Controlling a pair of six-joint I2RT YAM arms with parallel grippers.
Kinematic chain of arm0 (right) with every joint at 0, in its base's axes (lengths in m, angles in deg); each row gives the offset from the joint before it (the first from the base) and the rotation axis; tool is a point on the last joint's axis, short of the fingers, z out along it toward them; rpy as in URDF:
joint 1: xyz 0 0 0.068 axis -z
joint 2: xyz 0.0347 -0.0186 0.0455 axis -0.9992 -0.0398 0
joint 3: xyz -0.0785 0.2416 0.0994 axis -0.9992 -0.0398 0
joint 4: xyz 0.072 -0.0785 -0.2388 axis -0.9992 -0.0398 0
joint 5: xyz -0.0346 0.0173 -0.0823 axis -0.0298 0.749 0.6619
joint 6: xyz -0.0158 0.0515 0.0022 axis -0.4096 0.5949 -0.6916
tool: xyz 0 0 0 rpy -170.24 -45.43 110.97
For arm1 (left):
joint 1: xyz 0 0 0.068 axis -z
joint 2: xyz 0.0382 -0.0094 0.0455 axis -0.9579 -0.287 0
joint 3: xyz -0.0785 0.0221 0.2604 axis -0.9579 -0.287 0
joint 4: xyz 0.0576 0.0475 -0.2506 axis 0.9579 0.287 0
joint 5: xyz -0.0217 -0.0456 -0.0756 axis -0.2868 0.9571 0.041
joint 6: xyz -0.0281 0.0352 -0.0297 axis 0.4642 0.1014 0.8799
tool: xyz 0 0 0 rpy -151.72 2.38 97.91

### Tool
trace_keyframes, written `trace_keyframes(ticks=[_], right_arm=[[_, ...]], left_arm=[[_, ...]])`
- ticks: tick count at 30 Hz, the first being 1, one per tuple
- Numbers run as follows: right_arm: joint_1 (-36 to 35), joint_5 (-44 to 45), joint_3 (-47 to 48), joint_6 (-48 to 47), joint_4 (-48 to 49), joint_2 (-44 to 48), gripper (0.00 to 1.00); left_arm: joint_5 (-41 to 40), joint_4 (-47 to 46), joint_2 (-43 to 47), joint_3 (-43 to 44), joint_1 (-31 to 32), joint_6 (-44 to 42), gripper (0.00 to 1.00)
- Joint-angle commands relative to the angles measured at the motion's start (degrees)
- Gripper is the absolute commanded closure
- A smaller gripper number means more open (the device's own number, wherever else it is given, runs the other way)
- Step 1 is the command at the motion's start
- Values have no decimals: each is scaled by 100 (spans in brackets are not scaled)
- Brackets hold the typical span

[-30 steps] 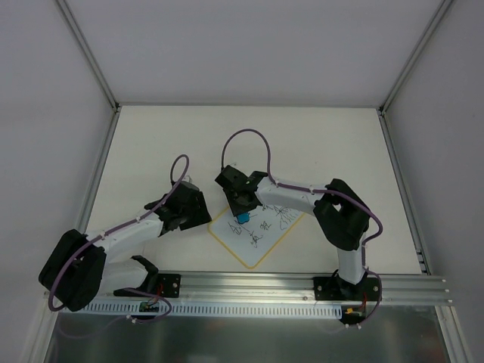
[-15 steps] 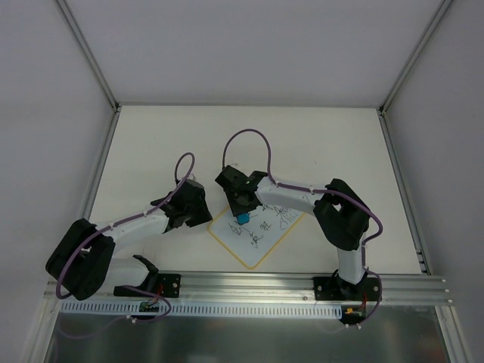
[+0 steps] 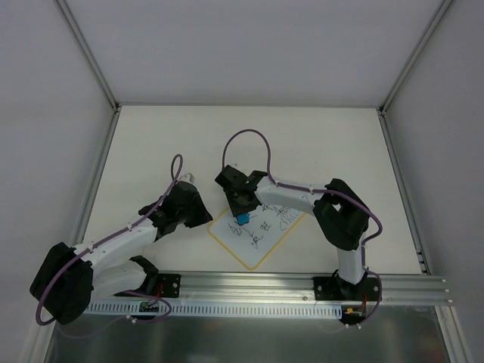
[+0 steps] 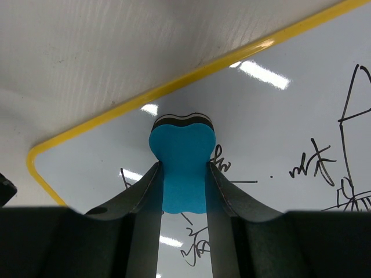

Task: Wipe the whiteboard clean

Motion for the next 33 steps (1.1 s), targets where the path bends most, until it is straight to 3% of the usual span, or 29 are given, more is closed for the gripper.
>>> trace_keyframes(ticks=[1, 12, 18, 33], right_arm=[[-51, -153, 181, 132, -158, -84, 87], [-51, -250, 129, 167, -114, -110, 87], [28, -294, -29, 272, -123, -172, 87], [1205, 532, -724, 53, -606, 241, 90]], left_arm=[[284, 45, -197, 47, 101, 167, 87], [267, 45, -857, -23, 285, 386, 92], [152, 89, -1015, -173, 285, 650, 100], [-173, 450, -1270, -147, 285, 861, 100]])
